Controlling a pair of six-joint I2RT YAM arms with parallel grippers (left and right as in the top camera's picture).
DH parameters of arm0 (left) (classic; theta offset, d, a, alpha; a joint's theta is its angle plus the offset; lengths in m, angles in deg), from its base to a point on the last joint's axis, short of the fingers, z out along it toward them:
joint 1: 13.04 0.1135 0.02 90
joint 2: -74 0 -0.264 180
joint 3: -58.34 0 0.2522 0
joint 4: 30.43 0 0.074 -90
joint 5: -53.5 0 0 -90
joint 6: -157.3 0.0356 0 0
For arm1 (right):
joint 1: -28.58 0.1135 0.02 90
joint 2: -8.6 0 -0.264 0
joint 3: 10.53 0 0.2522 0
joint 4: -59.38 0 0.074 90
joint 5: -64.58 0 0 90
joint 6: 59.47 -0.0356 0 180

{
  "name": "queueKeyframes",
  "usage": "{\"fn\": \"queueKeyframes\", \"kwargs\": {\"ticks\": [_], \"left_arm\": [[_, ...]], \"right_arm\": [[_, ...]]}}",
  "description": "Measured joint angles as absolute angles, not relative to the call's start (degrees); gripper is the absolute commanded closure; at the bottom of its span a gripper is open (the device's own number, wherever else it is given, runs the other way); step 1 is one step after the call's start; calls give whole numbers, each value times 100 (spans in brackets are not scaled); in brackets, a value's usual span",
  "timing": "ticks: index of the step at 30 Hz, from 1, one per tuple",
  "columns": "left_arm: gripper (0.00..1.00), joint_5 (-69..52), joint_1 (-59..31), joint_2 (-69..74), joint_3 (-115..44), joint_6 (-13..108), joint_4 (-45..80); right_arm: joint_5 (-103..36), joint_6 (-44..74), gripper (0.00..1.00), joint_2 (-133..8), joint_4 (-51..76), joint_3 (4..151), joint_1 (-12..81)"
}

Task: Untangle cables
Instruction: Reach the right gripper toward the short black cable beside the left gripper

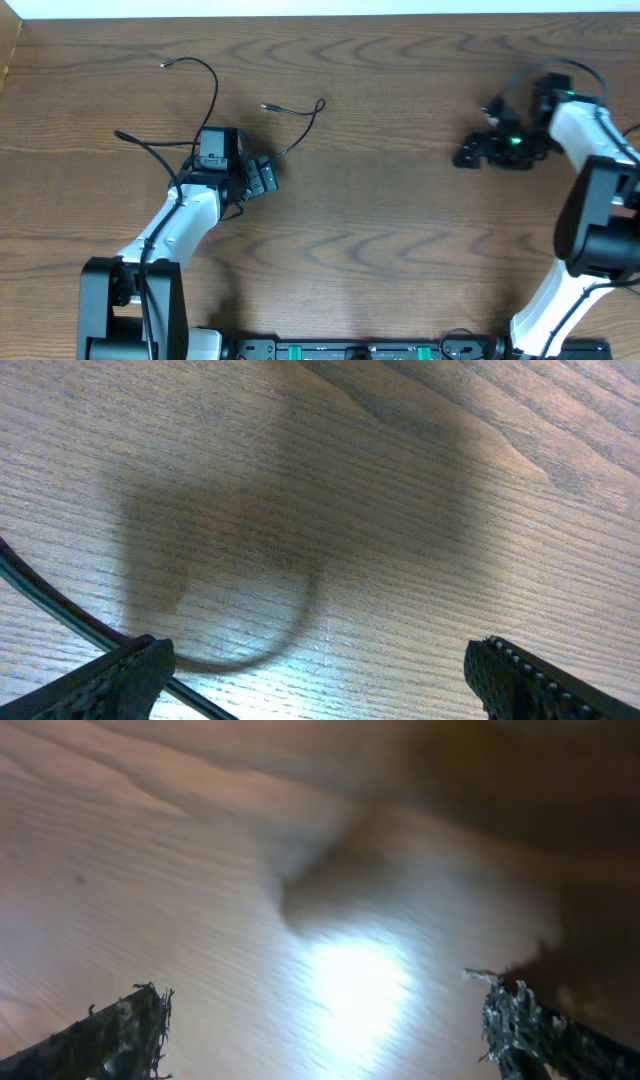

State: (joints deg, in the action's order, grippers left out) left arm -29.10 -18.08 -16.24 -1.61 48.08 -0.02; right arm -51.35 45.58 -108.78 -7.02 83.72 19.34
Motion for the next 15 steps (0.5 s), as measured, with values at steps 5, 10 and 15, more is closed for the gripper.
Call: {"fn": "queueKeyframes", "kwargs": {"ticks": [5, 10, 15], "left_arm": [[2, -2910, -1808, -1624, -161, 4808, 0], [2, -2910, -1808, -1624, -161, 4808, -2], [2, -2910, -1808, -1624, -161, 4808, 0]], "right_arm": [[-5297, 3937, 1, -10878, -62, 8367, 2701], [-5587, 2674, 1, -10878, 647, 8367, 3361], [-5784, 1326, 1, -10878, 1075, 8367, 4072]]}}
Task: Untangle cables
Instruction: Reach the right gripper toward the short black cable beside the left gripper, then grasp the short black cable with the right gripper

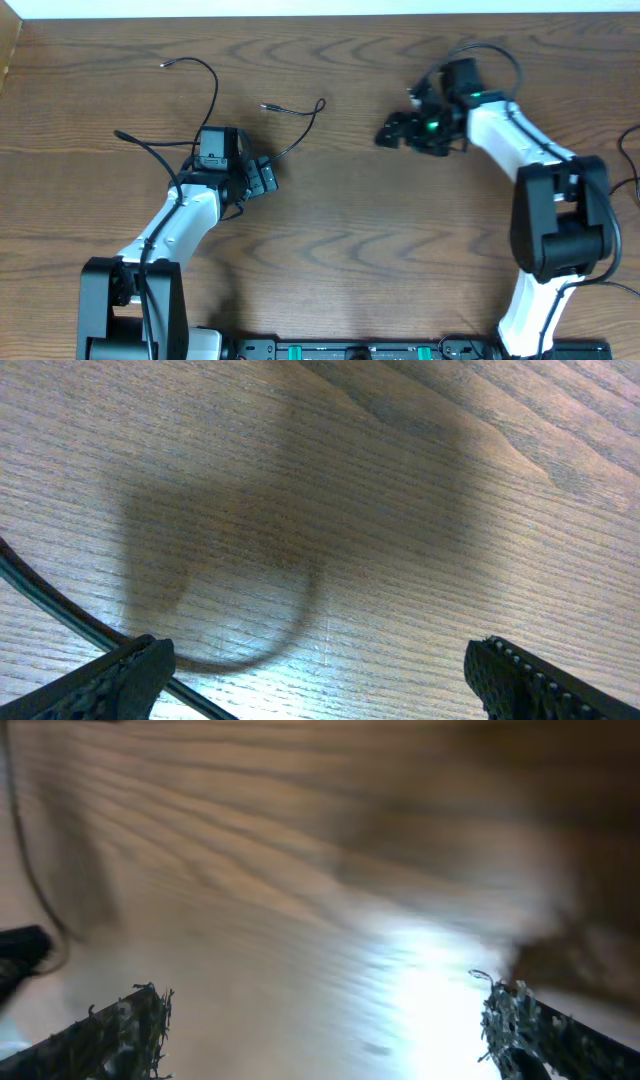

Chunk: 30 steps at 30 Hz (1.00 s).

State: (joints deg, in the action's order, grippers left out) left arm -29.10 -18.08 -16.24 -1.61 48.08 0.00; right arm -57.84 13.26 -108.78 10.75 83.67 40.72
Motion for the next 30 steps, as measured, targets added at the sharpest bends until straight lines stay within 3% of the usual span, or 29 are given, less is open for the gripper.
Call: {"fn": "queueKeyframes", "kwargs": {"ticks": [6, 12, 16, 21, 27, 29, 30], "left_arm": [[2, -2910, -1808, -1624, -161, 4808, 0], [2, -2908, -1808, -1624, -161, 4806, 4], [2, -2910, -1808, -1624, -161, 4806, -2], [2, -2910, -1808, -1624, -161, 4806, 0], [2, -2910, -1808, -1624, -161, 4806, 0], [2, -2910, -1808, -1621, -161, 4806, 0], [2, -2910, -1808, -1624, -161, 4806, 0]], "right_arm": [[-6254, 375, 1, -10878, 1486, 8365, 4749], [-7323, -692, 4, -10878, 3075, 8341, 5215], [-7561, -1979, 14, -10878, 3936, 8341, 5401], [-7447, -3221, 19, -10878, 4192, 8339, 5556], [-7196, -3837, 23, -10878, 4297, 8339, 5783], [-7043, -3905, 33, -10878, 4338, 8339, 5857], [-6947, -3953, 43, -10878, 4338, 8339, 5897]]}}
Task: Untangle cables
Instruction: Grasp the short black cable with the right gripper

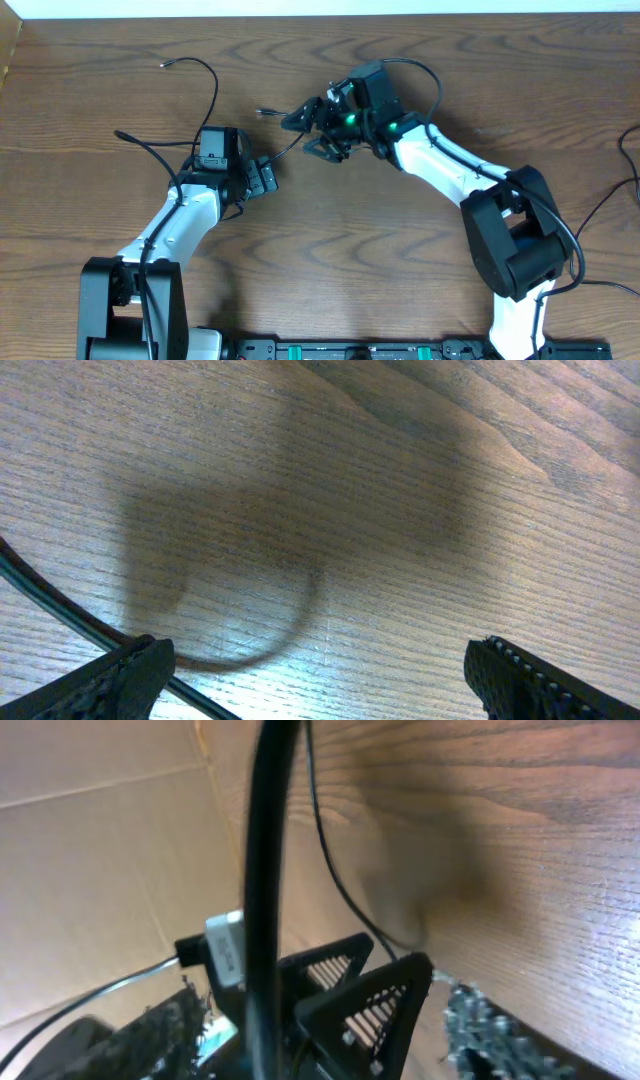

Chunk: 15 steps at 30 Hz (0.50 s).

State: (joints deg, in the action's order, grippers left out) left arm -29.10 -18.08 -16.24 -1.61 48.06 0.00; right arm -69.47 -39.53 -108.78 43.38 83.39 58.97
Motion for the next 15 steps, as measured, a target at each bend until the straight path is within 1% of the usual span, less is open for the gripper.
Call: {"fn": "queueKeyframes", "kwargs": {"ticks": [1, 4, 5, 6, 10, 15], "left_arm": [[2, -2910, -1808, -1624, -161, 4806, 0], [2, -2910, -1808, -1624, -161, 4806, 0], [2, -2910, -1808, -1624, -161, 4806, 0], [2, -2910, -1808, -1624, -161, 4806, 0], [2, -2910, -1808, -1624, -161, 4806, 0], [2, -2910, -1808, -1624, -161, 4806, 0]], "right_arm": [[-6862, -3981, 56, -10878, 4336, 8339, 5932], [-6525, -4132, 88, -10878, 4347, 8339, 6039], [-6411, -4220, 97, -10878, 4349, 8339, 6074], [-6274, -4331, 99, -10878, 4347, 8339, 6107], [-5675, -4676, 99, -10878, 4445, 8339, 6233], [-4916, -4836, 99, -10878, 4743, 8339, 6402]]}}
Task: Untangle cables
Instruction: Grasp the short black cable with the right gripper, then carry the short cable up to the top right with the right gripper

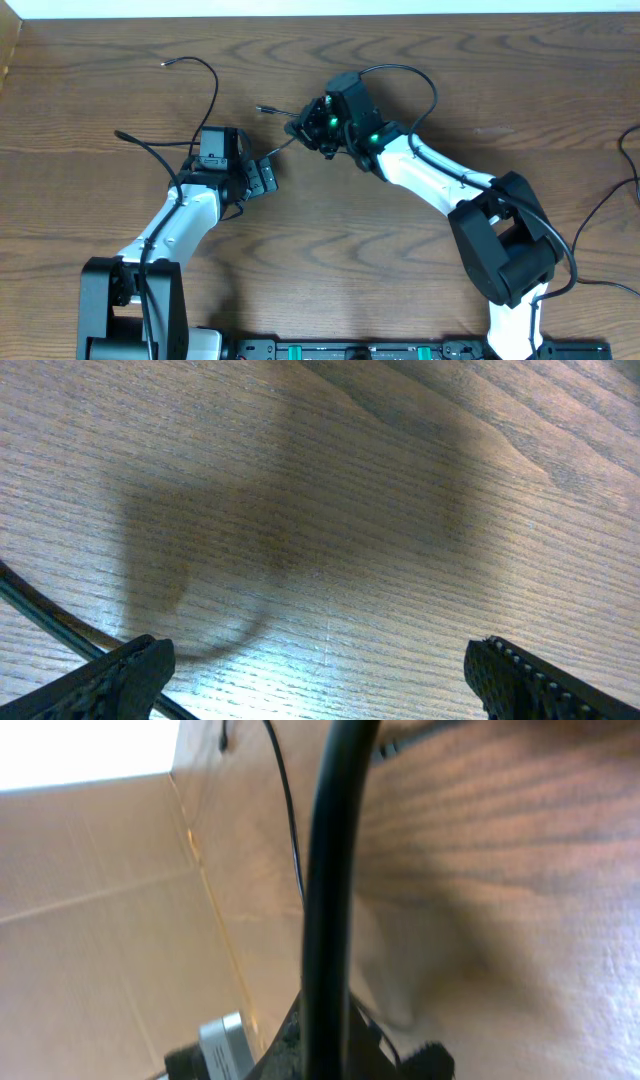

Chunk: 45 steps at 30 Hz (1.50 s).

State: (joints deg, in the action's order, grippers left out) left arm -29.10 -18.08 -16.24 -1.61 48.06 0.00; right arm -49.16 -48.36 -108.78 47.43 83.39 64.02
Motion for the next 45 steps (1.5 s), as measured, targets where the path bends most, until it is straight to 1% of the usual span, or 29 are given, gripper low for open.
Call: {"fn": "queueKeyframes", "kwargs": {"ticks": [7, 12, 16, 22, 26, 31, 37, 38, 43, 45], "left_arm": [[2, -2910, -1808, -1624, -161, 4806, 0], [2, -2910, -1808, -1624, -161, 4806, 0], [2, -2910, -1808, -1624, -161, 4808, 0], [2, -2910, -1808, -1624, -161, 4806, 0], [2, -2910, -1808, -1624, -161, 4806, 0], [2, -2910, -1808, -1624, -161, 4806, 0], [2, -2910, -1808, -1624, -161, 4806, -2], [2, -2910, -1808, -1624, -161, 4806, 0], [2, -2908, -1808, -1624, -161, 4806, 2], [2, -2910, -1808, -1624, -161, 4806, 2]], "right_arm": [[-3924, -4877, 99, -10878, 5101, 8339, 6539], [-3181, -4757, 99, -10878, 4981, 8339, 6625], [-2626, -4377, 99, -10878, 4686, 8339, 6636], [-2038, -3264, 99, -10878, 4607, 8339, 6369], [-1716, -2596, 99, -10861, 4627, 8339, 5772], [-986, -1721, 99, -10642, 4924, 8333, 4679], [100, -443, 99, -10120, 6203, 8333, 3239], [325, -78, 99, -10008, 6668, 8330, 2856], [773, 897, 99, -9803, 7414, 8339, 2037], [902, 1317, 99, -9781, 7610, 8339, 1860]]}}
